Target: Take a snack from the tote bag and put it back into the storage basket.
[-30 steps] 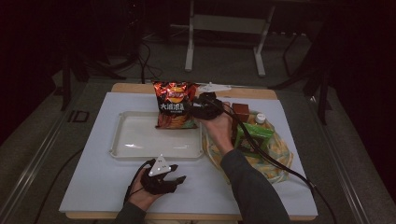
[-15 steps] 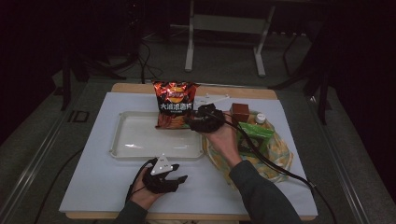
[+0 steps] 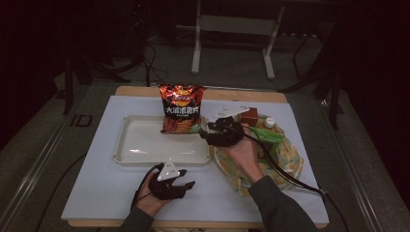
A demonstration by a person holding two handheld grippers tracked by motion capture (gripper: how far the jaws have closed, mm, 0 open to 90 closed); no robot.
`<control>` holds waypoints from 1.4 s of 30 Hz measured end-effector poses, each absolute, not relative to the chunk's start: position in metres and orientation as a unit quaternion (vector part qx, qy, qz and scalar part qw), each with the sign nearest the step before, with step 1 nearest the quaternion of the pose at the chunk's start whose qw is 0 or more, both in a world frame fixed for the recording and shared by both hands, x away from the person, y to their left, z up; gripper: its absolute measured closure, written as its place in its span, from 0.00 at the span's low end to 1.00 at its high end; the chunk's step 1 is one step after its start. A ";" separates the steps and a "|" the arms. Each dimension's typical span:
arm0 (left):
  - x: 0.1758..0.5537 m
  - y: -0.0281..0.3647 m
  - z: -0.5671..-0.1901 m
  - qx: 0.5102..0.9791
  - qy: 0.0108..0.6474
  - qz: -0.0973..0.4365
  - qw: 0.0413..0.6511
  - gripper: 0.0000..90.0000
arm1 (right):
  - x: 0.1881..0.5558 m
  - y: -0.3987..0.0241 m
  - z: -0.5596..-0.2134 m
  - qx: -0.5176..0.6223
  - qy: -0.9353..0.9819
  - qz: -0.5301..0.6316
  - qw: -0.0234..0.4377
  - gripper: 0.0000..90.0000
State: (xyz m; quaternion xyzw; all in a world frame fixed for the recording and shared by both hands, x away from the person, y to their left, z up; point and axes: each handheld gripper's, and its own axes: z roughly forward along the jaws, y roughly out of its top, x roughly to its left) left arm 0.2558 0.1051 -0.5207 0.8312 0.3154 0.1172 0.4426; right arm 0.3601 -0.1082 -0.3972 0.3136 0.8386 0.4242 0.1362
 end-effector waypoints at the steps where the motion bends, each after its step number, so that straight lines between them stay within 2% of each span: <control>1: 0.256 0.105 -0.521 0.832 0.315 0.118 0.442 0.51 | 0.358 -0.111 -0.398 0.311 0.841 0.422 0.136 0.62; 11: 0.256 0.103 -0.517 0.832 0.313 0.114 0.444 0.54 | 0.335 -0.136 -0.403 0.294 0.851 0.404 0.161 0.68; 15: 0.256 0.100 -0.516 0.831 0.311 0.110 0.447 0.55 | 0.326 -0.145 -0.407 0.294 0.847 0.406 0.177 0.79; 20: 0.254 0.096 -0.512 0.832 0.306 0.107 0.451 0.56 | 0.320 -0.159 -0.411 0.305 0.842 0.406 0.181 0.83; 25: 0.254 0.096 -0.504 0.830 0.298 0.084 0.463 0.60 | 0.314 -0.179 -0.419 0.331 0.834 0.409 0.166 0.83; 30: 0.258 0.093 -0.499 0.830 0.296 0.064 0.469 0.65 | 0.302 -0.200 -0.425 0.334 0.833 0.404 0.180 0.82; 38: 0.266 0.082 -0.487 0.834 0.282 0.046 0.472 0.68 | 0.288 -0.230 -0.430 0.355 0.815 0.421 0.178 0.81; 42: 0.269 0.073 -0.479 0.837 0.275 0.051 0.471 0.65 | 0.288 -0.237 -0.435 0.361 0.816 0.418 0.172 0.81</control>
